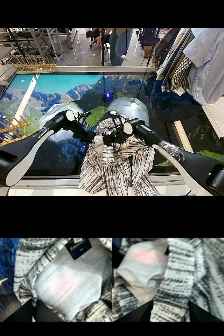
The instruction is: Fold the clothes and pants, and hang the long-sleeved shirts on hangers.
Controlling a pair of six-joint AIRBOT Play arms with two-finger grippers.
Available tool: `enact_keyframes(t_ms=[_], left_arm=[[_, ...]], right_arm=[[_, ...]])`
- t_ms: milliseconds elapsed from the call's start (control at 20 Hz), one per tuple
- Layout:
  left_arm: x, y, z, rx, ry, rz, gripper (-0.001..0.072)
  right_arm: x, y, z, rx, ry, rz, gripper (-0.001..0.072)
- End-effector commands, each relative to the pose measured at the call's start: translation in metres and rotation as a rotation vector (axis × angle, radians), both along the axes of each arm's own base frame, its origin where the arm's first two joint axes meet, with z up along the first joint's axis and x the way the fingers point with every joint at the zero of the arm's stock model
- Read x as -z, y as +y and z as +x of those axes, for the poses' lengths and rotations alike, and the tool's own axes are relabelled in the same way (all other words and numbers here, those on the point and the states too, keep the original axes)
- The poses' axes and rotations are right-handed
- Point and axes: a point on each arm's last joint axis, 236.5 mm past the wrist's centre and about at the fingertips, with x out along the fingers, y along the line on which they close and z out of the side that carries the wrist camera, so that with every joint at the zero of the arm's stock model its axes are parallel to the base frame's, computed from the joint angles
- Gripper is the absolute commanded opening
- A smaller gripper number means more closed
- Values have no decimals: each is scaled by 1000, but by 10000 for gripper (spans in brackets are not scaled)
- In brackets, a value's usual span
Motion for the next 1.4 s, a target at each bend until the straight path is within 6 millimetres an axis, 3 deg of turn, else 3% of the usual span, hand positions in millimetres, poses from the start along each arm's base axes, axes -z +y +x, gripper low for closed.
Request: enact_keyframes(t_ms=[0, 100, 200, 250, 300, 350, 450, 550, 650, 750, 850, 950, 1000, 1050, 1100, 1150, 1200, 1250, 1350], left_arm=[[0, 6, -10, 61, 12, 22, 15], [-11, 9, -11, 71, 6, 15, 15], [-26, 10, -12, 91, -20, 3, 15], [-34, 10, -12, 100, -40, -3, 15], [-42, 10, -11, 113, -65, -10, 15], [-50, 13, -11, 124, -82, -9, 15], [-64, 26, -7, 148, -132, 4, 15], [-95, 43, 5, 131, -182, 1, 15], [-153, 52, 21, 122, -268, -37, 15], [-250, 51, 43, 112, -486, -113, 15], [-368, 40, 55, 111, -806, -218, 14], [-481, 33, 47, 92, -1124, -317, 13], [-522, 28, 38, 71, -1235, -387, 12], [-553, 27, 31, 30, -1319, -449, 13], [-566, 32, 34, -16, -1369, -463, 13], [-563, 36, 42, -60, -1378, -462, 14], [-543, 43, 57, -100, -1343, -430, 13], [-502, 51, 75, -135, -1250, -371, 13], [-393, 65, 98, -154, -1015, -211, 13]], right_arm=[[7, 10, -32, -76, 66, -34, 515], [10, 14, -45, -111, 65, -75, 514], [20, 5, -45, -74, 51, -159, 502], [25, -3, -42, -55, 40, -205, 419], [25, -8, -39, -51, 30, -229, 189], [21, -15, -38, -54, 30, -247, 59], [-11, -32, -37, -98, 16, -309, 33], [-75, -55, -36, -187, -50, -376, 33], [-162, -77, -31, -187, -185, -391, 32], [-260, -99, -32, -123, -375, -325, 31], [-360, -116, -43, -52, -609, -172, 31], [-457, -131, -60, 19, -879, 33, 30], [-501, -138, -68, 36, -1033, 121, 30], [-532, -144, -73, 46, -1158, 177, 30], [-553, -153, -70, 79, -1256, 192, 29], [-555, -160, -59, 107, -1302, 139, 29], [-537, -172, -36, 158, -1283, 37, 28], [-507, -181, -11, 210, -1203, -50, 28], [-404, -180, 37, 217, -894, -155, 29]])
